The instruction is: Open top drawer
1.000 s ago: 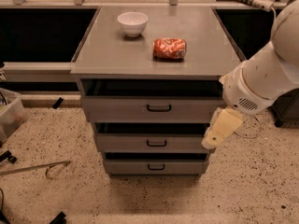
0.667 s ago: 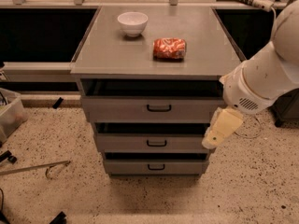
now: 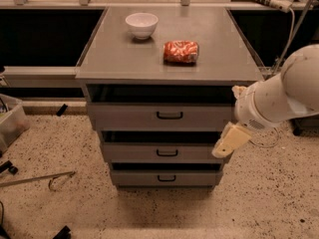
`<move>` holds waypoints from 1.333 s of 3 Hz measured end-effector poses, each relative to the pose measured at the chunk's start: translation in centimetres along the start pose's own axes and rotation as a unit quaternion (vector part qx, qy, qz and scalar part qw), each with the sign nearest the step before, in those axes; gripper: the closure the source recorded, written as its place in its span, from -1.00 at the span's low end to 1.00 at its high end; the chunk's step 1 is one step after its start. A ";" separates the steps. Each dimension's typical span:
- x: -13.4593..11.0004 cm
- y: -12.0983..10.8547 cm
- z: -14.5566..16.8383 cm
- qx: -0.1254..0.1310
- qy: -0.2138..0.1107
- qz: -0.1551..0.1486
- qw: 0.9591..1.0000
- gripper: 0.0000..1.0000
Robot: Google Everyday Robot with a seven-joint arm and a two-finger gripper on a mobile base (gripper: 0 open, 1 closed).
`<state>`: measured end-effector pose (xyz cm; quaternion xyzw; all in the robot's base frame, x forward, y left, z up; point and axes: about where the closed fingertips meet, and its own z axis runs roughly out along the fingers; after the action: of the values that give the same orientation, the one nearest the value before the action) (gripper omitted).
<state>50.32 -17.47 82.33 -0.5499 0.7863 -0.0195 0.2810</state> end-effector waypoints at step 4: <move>-0.6 -0.6 11.8 -0.033 -0.079 -0.038 0.996 -1.00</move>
Offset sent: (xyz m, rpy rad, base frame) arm 0.0693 0.0309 -0.0899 0.1421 -0.0636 0.1826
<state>56.39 -13.92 72.87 -0.5885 0.7401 0.0396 0.3230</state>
